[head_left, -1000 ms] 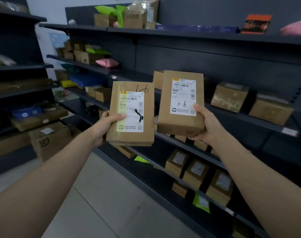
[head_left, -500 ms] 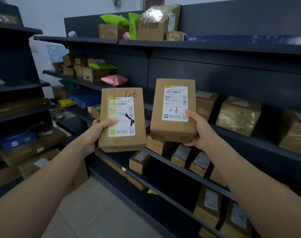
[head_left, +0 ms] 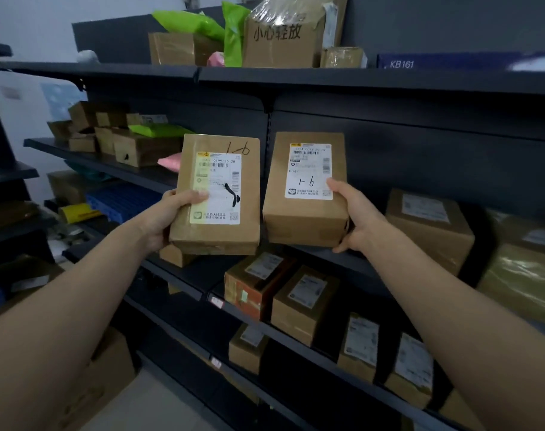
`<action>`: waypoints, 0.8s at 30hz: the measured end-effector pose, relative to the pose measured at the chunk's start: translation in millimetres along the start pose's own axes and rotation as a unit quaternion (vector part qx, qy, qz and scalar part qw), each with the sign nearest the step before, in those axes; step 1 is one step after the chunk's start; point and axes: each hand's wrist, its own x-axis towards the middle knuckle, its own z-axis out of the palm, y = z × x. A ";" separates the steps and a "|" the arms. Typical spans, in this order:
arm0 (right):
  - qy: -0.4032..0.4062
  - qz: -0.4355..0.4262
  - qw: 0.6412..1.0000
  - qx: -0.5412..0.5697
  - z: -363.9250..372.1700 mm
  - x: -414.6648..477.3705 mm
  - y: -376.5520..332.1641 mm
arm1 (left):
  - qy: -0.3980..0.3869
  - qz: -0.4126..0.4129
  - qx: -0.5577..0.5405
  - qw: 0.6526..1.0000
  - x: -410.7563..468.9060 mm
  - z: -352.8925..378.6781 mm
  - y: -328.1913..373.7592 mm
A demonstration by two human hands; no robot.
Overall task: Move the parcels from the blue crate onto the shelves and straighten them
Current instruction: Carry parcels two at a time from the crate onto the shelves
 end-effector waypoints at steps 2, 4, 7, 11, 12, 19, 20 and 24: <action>0.023 -0.002 1.000 0.000 2.9 19.5 -6.2 | -0.044 -0.020 0.019 0.999 30.1 -3.3 7.2; 0.054 0.002 0.999 -0.004 4.7 36.8 -11.7 | -0.088 -0.030 0.031 0.995 60.3 -2.9 16.3; 0.100 0.022 0.995 -0.003 8.0 56.2 -18.9 | -0.110 -0.052 0.057 0.991 104.8 1.0 32.8; 0.147 0.049 0.988 0.011 16.1 76.7 -26.5 | -0.125 -0.098 0.124 0.979 153.1 2.6 53.8; 0.158 0.059 0.986 0.012 17.8 80.5 -27.5 | -0.127 -0.107 0.135 0.977 163.4 2.9 57.6; 0.215 0.134 0.968 -0.007 24.1 93.3 -32.0 | -0.181 -0.168 0.190 0.950 217.9 10.9 69.8; 0.222 0.138 0.965 -0.009 25.9 94.5 -33.1 | -0.181 -0.180 0.199 0.946 224.1 12.1 70.6; 0.252 0.152 0.956 -0.010 32.4 99.5 -33.6 | -0.186 -0.215 0.219 0.933 245.0 14.8 71.2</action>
